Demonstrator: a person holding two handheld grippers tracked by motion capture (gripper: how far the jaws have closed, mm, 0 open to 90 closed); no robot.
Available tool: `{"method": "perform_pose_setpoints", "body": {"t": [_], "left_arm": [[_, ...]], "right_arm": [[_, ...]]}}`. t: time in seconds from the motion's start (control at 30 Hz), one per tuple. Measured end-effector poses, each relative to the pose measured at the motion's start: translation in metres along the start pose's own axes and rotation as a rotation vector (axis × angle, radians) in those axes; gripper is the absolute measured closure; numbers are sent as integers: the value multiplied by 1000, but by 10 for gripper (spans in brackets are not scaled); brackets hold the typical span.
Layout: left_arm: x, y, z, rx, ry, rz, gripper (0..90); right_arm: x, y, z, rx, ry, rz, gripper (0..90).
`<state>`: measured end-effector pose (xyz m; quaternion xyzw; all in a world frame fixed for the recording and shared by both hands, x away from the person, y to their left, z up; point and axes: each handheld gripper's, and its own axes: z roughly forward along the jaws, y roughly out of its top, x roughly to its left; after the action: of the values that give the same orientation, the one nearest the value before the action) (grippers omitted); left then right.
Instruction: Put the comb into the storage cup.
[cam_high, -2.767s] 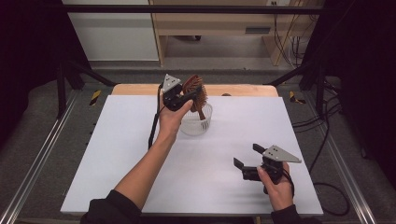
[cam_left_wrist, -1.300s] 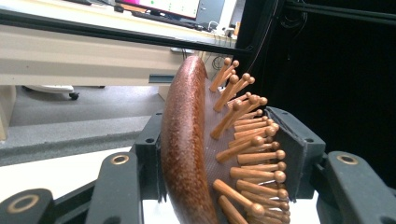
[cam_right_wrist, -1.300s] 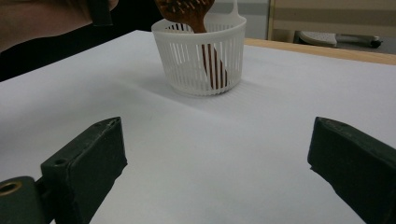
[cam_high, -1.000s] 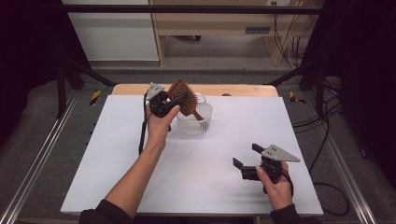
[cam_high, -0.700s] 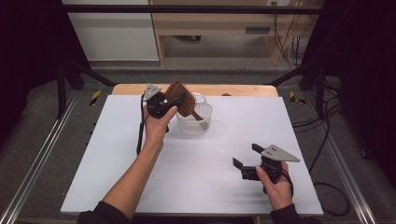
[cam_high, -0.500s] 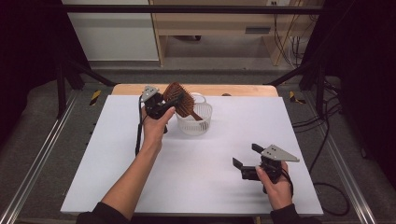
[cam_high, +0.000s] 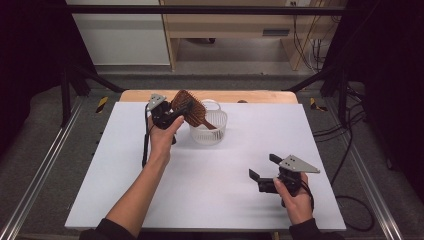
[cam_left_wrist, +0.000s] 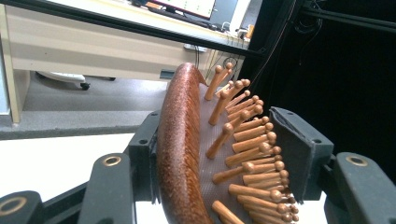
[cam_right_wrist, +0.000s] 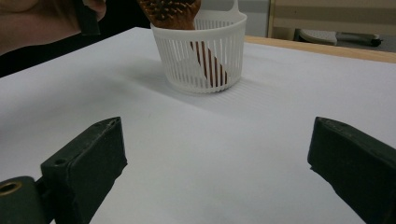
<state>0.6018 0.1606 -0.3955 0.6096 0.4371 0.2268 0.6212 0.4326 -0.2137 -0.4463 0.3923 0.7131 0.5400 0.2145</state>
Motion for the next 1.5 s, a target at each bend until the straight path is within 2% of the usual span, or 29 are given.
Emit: {"method": "perform_pose_setpoints", "body": {"t": [0.4, 0.8, 1.1, 1.5], "left_arm": [[3, -4, -1, -4, 3, -3, 402], [3, -2, 0, 6, 9, 0, 395], [1, -4, -3, 1, 10, 29, 391], [3, -2, 0, -4, 12, 17, 377]], "right_arm": [[-1, 0, 1, 6, -3, 0, 48], [-3, -1, 2, 2, 0, 21, 47], [-2, -1, 2, 2, 0, 13, 46], [-4, -1, 2, 0, 1, 19, 47]]}}
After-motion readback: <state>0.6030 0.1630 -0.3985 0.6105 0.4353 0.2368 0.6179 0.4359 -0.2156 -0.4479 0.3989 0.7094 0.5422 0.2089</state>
